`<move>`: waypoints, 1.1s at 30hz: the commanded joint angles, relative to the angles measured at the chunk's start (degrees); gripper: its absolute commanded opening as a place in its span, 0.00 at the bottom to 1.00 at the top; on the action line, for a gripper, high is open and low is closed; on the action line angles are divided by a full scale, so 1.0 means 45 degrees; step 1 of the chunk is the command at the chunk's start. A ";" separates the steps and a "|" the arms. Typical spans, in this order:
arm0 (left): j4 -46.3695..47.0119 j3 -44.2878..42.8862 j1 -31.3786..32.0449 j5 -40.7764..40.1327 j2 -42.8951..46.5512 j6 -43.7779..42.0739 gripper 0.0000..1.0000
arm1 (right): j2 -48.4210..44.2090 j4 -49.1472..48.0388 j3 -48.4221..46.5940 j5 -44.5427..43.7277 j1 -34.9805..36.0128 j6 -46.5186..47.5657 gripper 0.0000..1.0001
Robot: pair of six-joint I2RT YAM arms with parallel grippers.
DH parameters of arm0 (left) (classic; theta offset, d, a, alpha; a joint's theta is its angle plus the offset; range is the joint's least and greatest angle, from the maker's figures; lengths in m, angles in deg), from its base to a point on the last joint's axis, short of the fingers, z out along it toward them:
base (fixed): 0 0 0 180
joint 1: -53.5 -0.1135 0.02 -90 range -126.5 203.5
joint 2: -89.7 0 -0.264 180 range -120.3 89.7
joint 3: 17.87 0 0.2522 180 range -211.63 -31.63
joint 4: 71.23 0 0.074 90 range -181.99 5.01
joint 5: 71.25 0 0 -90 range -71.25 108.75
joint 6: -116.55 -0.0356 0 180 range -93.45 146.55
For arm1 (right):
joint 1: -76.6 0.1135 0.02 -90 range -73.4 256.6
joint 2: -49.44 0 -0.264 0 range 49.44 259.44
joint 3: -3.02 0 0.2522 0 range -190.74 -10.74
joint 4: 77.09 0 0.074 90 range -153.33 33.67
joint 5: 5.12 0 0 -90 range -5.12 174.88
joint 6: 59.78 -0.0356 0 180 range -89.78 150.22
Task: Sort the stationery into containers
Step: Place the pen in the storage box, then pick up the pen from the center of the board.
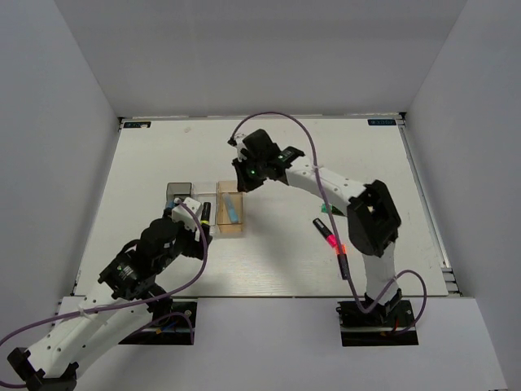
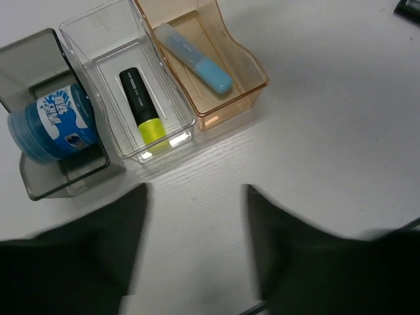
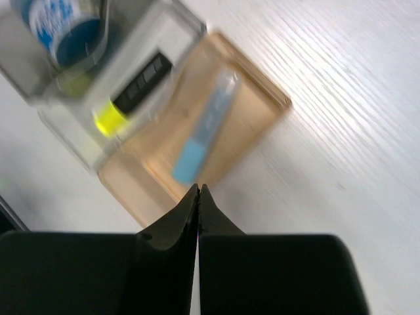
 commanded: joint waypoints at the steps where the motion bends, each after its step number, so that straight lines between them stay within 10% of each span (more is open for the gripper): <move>1: 0.0080 -0.0153 0.0031 0.0635 -0.0268 -0.0116 0.52 | -0.2864 0.0186 0.1921 -0.0984 -0.0211 0.4810 0.00; 3: 0.0061 -0.0212 0.0031 0.0908 -0.0425 -0.0136 0.05 | -0.4380 0.0147 0.3503 -0.2680 -0.0309 0.5749 0.00; 6: -0.0037 -0.0368 0.0050 0.1242 -0.0991 -0.0058 0.00 | -0.5600 0.0515 0.5711 -0.4692 -0.0679 0.6573 0.07; 7: -0.0133 -0.0485 0.0031 0.1339 -0.1108 0.0019 0.06 | -0.6415 0.0634 0.6972 -0.5258 -0.1029 0.6651 0.13; 9: -0.0271 -0.0583 0.0011 0.1418 -0.1538 0.0078 0.64 | -0.7277 0.0325 0.7859 -0.5730 -0.1324 0.6925 0.19; 12: -0.0349 -0.0681 0.0031 0.1711 -0.1774 0.0118 1.00 | -0.8161 -0.0303 0.9850 -0.5772 -0.2241 0.7824 0.23; 22: -0.0349 -0.0584 0.0031 0.1848 -0.1539 0.0157 1.00 | -0.6934 -0.1162 0.9760 -0.2711 -0.6245 1.1416 0.25; 33: -0.0388 -0.0642 0.0031 0.2180 -0.1871 0.0118 1.00 | -0.4786 0.0808 0.7339 0.0906 -0.8179 1.3897 0.55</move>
